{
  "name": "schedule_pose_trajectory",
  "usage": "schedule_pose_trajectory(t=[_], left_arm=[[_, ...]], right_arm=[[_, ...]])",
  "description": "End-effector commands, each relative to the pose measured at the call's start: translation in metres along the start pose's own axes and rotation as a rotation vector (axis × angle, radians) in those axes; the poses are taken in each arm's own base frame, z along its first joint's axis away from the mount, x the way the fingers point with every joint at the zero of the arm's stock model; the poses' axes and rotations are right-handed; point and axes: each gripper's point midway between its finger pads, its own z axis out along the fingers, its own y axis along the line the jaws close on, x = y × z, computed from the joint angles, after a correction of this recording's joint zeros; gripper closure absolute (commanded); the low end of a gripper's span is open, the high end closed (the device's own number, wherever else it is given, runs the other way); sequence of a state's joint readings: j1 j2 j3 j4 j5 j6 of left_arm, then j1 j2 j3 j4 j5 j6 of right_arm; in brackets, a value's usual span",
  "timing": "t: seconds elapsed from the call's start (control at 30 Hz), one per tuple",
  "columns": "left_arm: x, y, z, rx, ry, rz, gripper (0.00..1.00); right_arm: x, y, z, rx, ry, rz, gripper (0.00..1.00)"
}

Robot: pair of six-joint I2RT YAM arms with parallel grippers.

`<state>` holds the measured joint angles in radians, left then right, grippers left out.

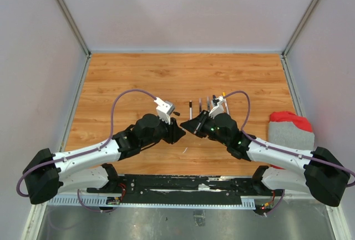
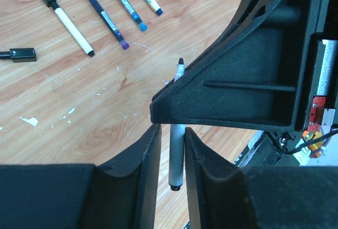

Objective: Insert the pens into the pen caps
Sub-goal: Pick up the pen from the center of the board.

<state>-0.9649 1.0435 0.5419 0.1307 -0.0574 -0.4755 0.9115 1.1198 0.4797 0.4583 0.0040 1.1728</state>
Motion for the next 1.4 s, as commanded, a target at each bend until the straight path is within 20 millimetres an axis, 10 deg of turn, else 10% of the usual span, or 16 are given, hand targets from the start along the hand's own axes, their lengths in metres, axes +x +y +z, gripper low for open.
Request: schedule_pose_trajectory(t=[0.0, 0.33, 0.77, 1.37], left_arm=[[-0.002, 0.000, 0.001, 0.005, -0.016, 0.014, 0.74], [0.002, 0.000, 0.004, 0.005, -0.001, 0.015, 0.70], [0.002, -0.001, 0.003, 0.004, 0.006, 0.015, 1.00], [-0.014, 0.042, -0.011, -0.155, 0.011, -0.044, 0.99]], right_arm=[[-0.004, 0.015, -0.002, -0.035, -0.023, -0.029, 0.99], [-0.013, 0.019, -0.008, -0.043, -0.059, -0.040, 0.99], [-0.015, 0.019, -0.010, -0.039, -0.068, -0.067, 0.97], [-0.041, -0.012, -0.033, 0.237, 0.027, -0.626, 0.50]])
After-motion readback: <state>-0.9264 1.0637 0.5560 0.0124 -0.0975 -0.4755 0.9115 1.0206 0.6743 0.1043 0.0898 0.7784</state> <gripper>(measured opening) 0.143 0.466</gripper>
